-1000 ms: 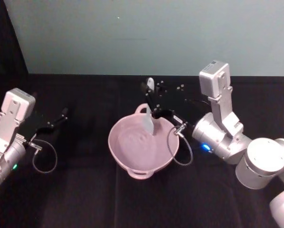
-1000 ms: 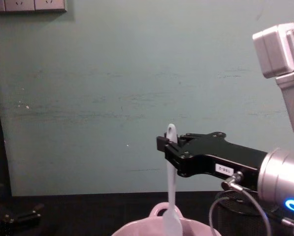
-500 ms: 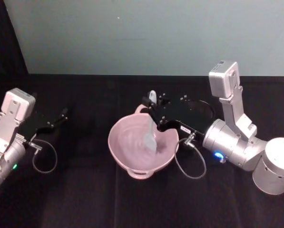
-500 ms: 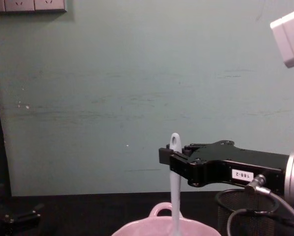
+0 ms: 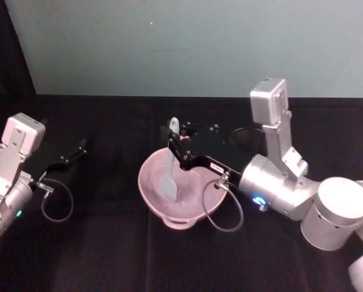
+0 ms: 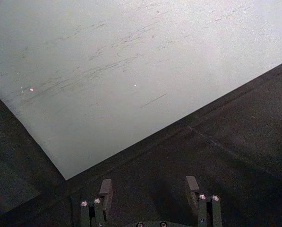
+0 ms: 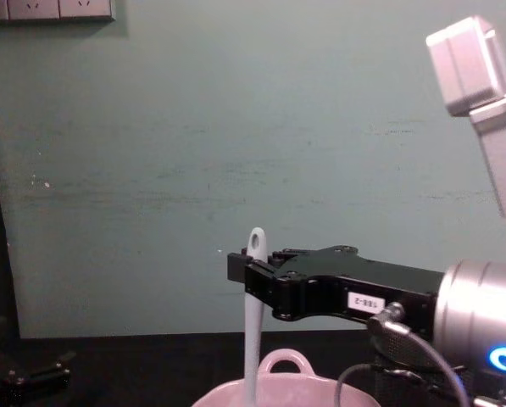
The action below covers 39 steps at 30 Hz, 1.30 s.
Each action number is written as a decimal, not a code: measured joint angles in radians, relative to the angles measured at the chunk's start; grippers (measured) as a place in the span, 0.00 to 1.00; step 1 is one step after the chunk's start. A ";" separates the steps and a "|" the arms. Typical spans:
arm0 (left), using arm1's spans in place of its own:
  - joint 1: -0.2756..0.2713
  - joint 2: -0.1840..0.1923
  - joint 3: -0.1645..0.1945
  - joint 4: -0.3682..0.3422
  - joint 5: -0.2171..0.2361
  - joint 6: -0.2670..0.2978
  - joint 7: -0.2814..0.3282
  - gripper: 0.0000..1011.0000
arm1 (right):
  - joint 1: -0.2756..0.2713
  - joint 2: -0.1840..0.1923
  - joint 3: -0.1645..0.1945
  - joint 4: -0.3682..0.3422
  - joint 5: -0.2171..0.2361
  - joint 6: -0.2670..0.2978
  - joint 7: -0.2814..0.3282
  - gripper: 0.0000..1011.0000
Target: Use the one hand to pick up the spoon and stir the clear water in the bowl.
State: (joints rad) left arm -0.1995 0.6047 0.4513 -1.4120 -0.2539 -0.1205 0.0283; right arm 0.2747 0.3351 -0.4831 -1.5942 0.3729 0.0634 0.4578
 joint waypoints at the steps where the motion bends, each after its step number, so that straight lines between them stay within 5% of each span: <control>1: 0.000 0.000 0.000 0.000 0.000 0.000 0.000 1.00 | 0.008 -0.010 -0.004 0.017 -0.004 -0.010 -0.008 0.13; 11: 0.000 0.000 0.000 0.000 0.000 0.000 0.000 1.00 | 0.052 -0.083 -0.001 0.143 -0.118 -0.143 -0.107 0.13; 17: 0.000 0.000 0.000 0.000 0.000 0.000 0.000 1.00 | 0.055 -0.088 0.023 0.152 -0.146 -0.153 -0.126 0.13; 27: 0.000 0.000 0.000 0.000 0.000 0.000 0.000 1.00 | 0.017 -0.041 0.071 0.077 -0.135 -0.058 -0.102 0.13; 39: 0.000 0.000 0.000 0.000 0.000 0.000 0.000 1.00 | -0.037 0.003 0.082 -0.033 -0.028 0.066 -0.042 0.13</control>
State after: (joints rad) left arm -0.1996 0.6047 0.4513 -1.4120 -0.2539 -0.1205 0.0283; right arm 0.2378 0.3379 -0.4010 -1.6271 0.3451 0.1296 0.4162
